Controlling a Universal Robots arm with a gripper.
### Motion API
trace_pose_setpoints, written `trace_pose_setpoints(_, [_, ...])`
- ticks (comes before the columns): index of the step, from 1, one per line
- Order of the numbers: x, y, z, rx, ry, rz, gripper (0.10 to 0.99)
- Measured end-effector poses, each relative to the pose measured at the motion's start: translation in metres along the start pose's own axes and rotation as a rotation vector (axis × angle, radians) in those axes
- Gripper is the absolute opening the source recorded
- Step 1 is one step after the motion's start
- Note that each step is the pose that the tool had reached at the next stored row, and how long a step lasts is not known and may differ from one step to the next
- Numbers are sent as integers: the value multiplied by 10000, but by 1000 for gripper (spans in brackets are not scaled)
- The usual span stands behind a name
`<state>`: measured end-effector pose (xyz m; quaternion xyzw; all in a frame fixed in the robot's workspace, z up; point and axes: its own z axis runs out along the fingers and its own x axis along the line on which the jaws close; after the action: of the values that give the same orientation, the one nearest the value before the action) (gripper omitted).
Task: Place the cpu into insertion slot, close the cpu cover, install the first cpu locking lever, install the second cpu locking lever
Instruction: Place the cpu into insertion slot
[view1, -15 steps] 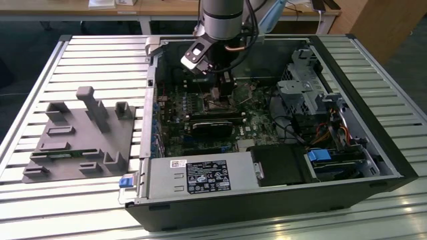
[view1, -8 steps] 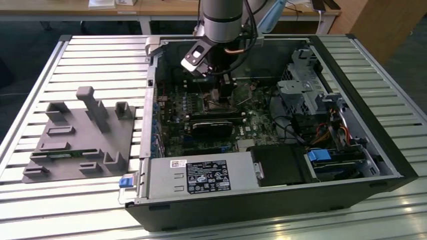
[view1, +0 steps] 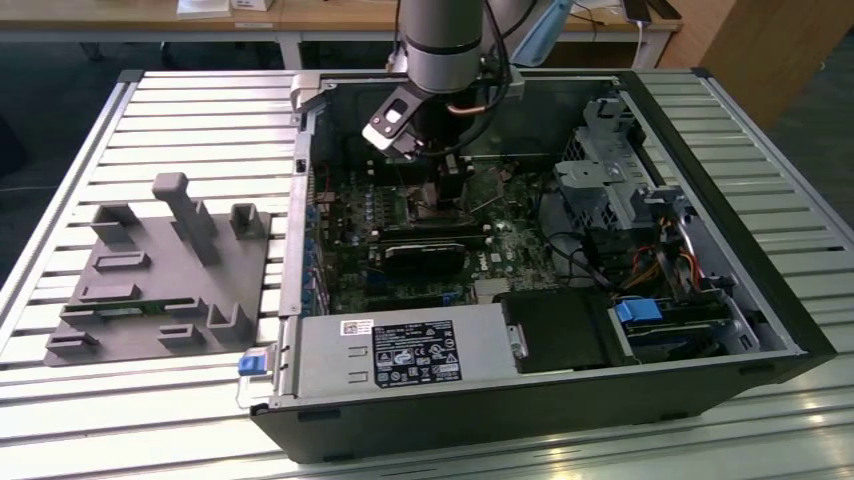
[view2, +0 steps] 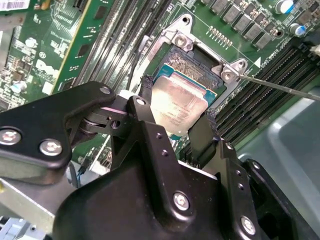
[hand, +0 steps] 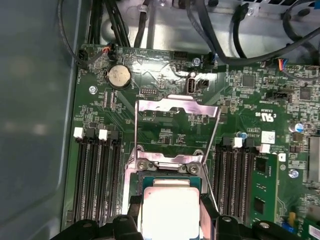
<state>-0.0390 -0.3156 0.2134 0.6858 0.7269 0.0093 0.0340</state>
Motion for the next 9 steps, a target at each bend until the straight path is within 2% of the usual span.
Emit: trace_pose_setpoints(9, [22,-27,83,4,-19,96,537])
